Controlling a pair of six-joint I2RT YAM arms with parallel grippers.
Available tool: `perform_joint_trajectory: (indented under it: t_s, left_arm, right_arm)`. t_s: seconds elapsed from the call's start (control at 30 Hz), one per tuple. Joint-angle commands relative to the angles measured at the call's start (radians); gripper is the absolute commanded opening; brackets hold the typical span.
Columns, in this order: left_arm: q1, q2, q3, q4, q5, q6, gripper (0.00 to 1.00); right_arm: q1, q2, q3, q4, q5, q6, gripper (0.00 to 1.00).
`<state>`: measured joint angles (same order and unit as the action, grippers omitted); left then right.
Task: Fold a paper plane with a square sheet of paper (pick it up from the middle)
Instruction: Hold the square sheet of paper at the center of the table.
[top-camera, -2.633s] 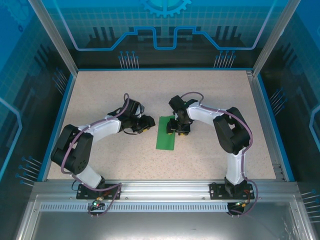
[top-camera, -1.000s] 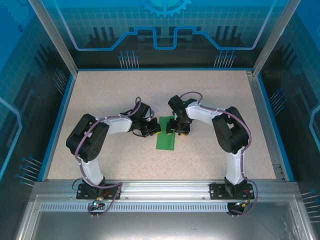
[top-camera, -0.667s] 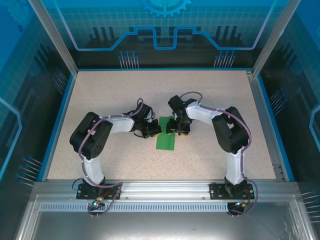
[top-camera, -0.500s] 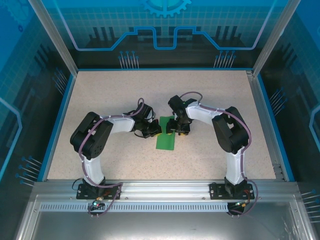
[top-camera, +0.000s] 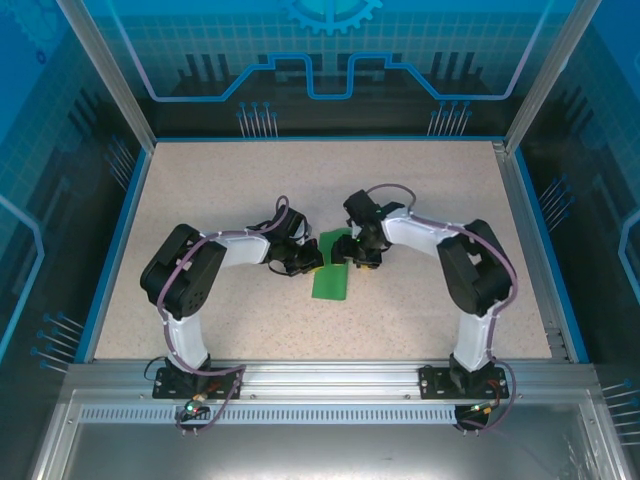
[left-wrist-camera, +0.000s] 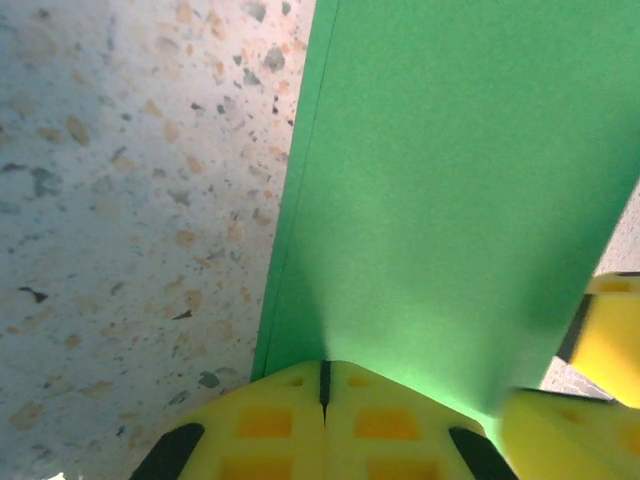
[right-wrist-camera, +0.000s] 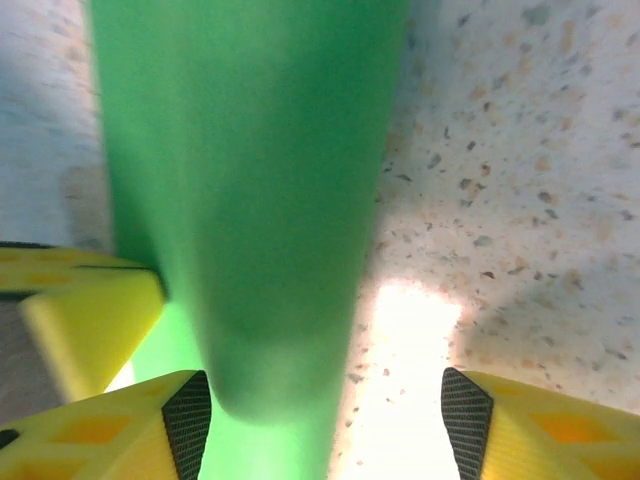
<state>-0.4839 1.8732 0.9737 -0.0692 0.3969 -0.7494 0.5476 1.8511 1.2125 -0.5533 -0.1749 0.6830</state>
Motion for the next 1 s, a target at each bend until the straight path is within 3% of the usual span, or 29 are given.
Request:
perform_joint_trajectory:
  t_s: [0.0, 0.2, 0.27, 0.4, 0.97]
  left_arm:
    - [-0.014, 0.027, -0.011, -0.056, -0.055, 0.032, 0.00]
    - [-0.015, 0.031, -0.013, -0.053, -0.052, 0.033, 0.00]
    - [-0.015, 0.032, -0.012, -0.055, -0.052, 0.033, 0.00]
    - [-0.015, 0.030, -0.010, -0.062, -0.055, 0.037, 0.00]
    - [-0.016, 0.042, -0.009, -0.058, -0.047, 0.038, 0.00]
  right_arm:
    - [-0.054, -0.137, -0.087, 0.214, -0.129, 0.040, 0.58]
    - [-0.058, -0.145, -0.214, 0.454, -0.323, 0.109, 0.13]
    - [-0.050, -0.117, -0.230, 0.490, -0.346, 0.125, 0.05]
    - [-0.052, -0.074, -0.268, 0.537, -0.344, 0.143, 0.00]
    - [-0.101, -0.019, -0.407, 0.580, -0.323, 0.097, 0.00]
